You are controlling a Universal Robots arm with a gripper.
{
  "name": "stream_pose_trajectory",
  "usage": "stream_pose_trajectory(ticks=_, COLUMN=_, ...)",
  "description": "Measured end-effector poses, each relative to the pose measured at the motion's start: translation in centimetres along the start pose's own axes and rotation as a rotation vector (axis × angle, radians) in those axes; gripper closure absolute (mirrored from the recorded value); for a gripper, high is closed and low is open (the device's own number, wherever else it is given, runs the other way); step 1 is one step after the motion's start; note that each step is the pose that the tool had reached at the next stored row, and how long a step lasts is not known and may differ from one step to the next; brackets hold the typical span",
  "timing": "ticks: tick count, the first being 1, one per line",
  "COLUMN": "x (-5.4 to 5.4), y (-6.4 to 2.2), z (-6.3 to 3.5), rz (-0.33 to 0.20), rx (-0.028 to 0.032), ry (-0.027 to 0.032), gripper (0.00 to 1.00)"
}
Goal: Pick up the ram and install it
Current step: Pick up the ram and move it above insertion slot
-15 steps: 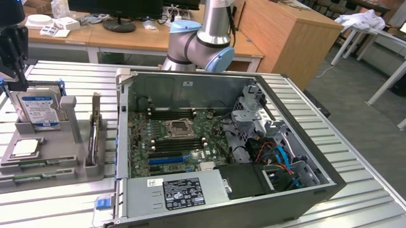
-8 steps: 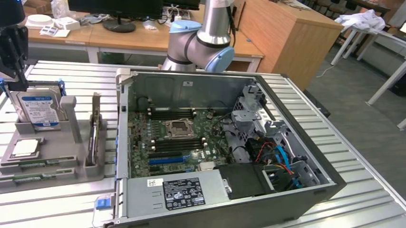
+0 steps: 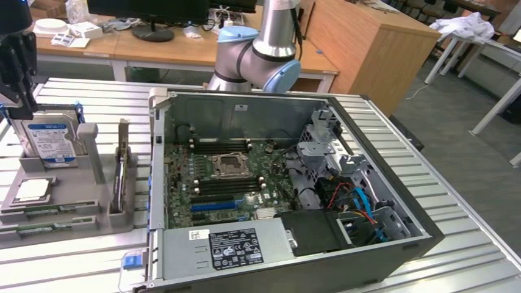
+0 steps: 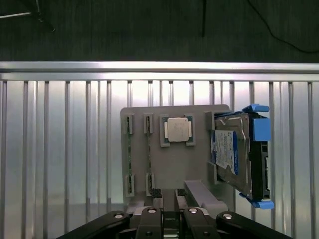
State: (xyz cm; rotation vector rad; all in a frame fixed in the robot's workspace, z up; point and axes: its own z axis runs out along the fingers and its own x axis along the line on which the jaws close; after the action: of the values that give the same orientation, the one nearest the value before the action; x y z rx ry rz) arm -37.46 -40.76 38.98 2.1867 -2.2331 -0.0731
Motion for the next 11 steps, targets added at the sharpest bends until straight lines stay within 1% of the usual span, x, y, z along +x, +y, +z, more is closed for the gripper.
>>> stream_pose_trajectory(ticks=2, x=0.0, y=-0.01, z=0.05, rz=0.0, rx=0.0001, ry=-0.0002, gripper=0.76)
stream_pose_trajectory(ticks=11, x=0.0, y=-0.07, z=1.64, rz=0.0, rx=0.0005, ry=0.0, gripper=0.76)
